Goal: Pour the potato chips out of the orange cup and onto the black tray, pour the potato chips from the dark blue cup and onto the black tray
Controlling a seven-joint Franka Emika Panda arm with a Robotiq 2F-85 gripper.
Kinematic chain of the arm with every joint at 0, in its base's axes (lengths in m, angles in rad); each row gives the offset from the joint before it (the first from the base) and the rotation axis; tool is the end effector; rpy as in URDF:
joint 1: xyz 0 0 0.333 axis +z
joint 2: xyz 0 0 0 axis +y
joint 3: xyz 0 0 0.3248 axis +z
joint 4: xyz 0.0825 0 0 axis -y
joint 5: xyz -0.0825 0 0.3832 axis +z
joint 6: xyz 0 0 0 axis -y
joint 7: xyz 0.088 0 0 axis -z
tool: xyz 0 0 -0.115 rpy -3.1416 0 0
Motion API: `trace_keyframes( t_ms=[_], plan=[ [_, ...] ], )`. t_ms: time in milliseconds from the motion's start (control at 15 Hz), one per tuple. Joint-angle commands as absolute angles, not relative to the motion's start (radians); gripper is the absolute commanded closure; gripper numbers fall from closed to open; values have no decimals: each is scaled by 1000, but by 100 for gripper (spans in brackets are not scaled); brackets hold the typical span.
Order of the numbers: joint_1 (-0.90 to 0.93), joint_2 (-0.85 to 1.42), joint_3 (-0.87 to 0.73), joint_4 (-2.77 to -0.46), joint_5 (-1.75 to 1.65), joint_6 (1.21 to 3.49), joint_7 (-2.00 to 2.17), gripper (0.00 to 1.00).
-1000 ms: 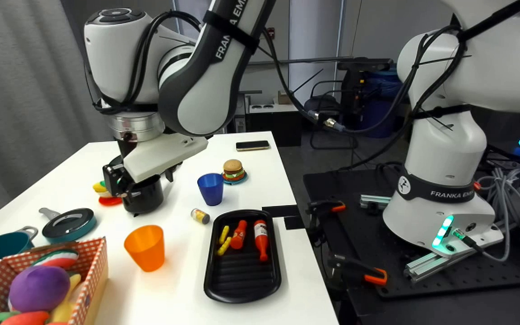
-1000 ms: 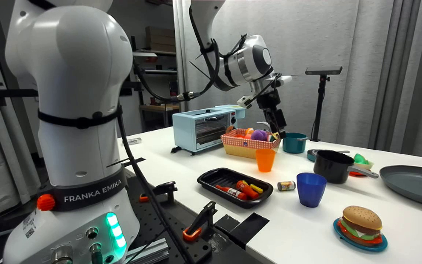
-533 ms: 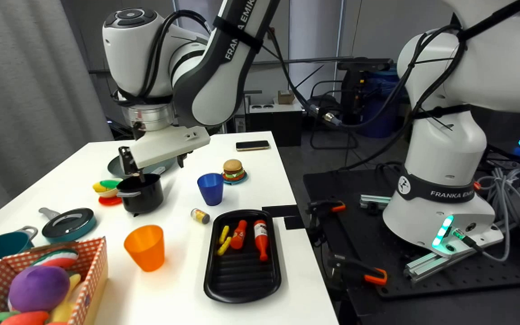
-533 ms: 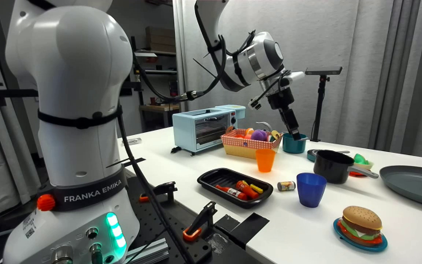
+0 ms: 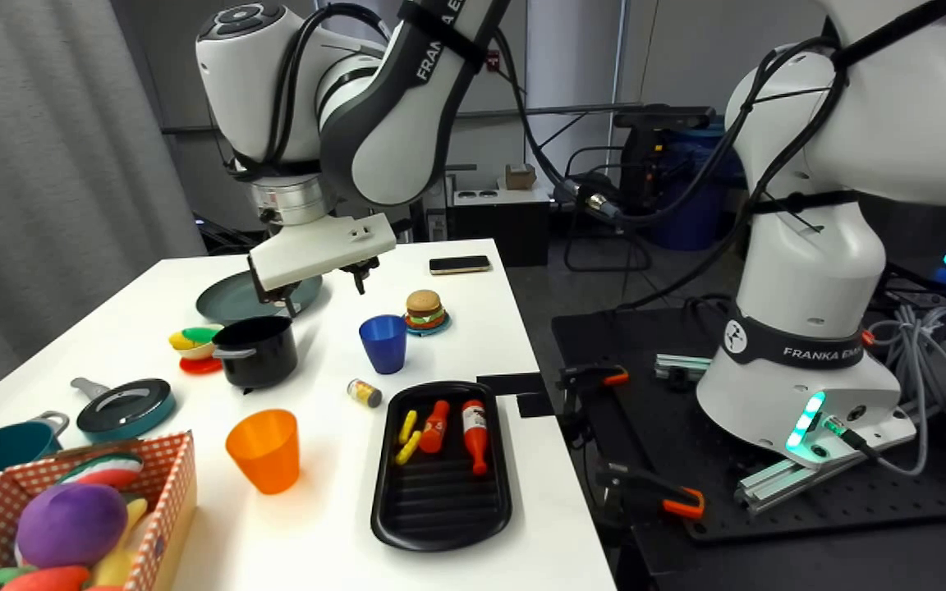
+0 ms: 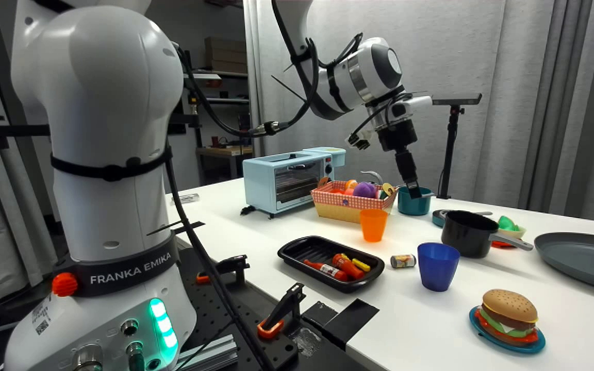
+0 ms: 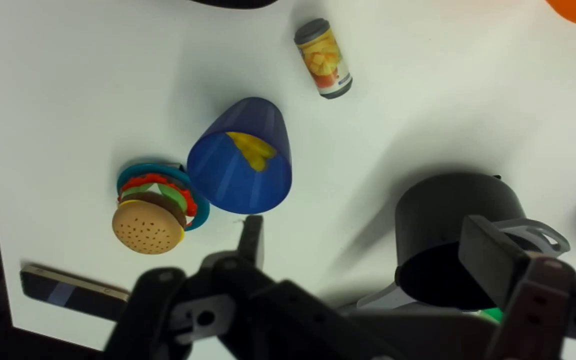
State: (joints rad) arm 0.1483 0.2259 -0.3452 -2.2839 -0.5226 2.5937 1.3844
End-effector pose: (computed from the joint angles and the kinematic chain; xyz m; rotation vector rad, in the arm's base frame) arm 0.5335 -0.0991 0.2688 2.4126 -1.5315 0.3900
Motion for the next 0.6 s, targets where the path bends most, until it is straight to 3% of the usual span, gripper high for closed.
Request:
trace_keyframes(
  t_ms=[0, 533],
  plan=[
    [73, 172, -293, -2315, -454, 2563, 1375, 0],
    [-42, 220, -268, -2301, -280, 2606, 1293, 0]
  ],
)
